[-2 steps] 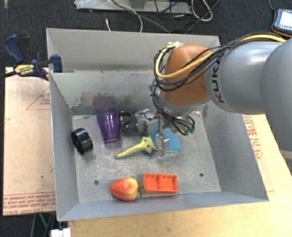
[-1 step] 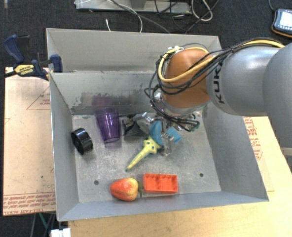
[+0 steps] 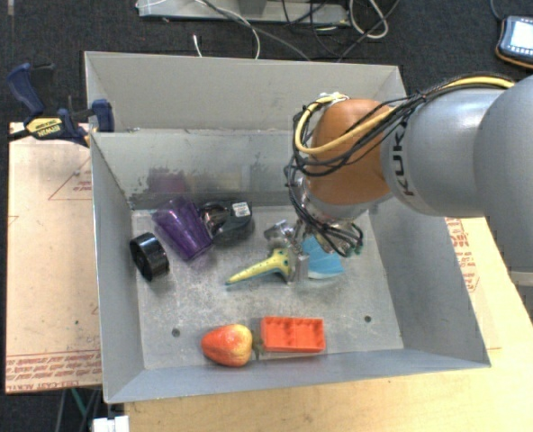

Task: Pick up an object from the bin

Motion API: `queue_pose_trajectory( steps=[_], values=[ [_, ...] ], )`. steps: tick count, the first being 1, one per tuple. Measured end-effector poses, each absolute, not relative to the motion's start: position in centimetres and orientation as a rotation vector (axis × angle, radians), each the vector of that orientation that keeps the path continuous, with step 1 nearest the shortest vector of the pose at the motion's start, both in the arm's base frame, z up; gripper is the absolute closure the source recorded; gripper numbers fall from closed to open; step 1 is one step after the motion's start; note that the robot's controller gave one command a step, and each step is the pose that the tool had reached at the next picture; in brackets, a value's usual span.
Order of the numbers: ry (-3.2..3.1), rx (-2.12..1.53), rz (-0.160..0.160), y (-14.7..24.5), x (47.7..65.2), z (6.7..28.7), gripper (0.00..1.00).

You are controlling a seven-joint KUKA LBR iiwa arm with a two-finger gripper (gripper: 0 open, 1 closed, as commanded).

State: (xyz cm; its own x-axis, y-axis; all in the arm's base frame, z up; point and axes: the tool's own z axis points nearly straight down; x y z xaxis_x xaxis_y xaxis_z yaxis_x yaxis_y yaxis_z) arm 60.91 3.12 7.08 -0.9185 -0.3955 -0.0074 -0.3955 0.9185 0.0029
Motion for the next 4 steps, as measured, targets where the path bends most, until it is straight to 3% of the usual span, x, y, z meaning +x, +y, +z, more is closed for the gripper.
queue_pose_trajectory(
  steps=[1, 4],
  values=[
    [3.070, -0.633, 0.007, 3.1, 60.9, 7.1, 1.00],
    [3.070, -0.634, 0.009, 3.2, 60.9, 12.9, 1.00]
  ],
)
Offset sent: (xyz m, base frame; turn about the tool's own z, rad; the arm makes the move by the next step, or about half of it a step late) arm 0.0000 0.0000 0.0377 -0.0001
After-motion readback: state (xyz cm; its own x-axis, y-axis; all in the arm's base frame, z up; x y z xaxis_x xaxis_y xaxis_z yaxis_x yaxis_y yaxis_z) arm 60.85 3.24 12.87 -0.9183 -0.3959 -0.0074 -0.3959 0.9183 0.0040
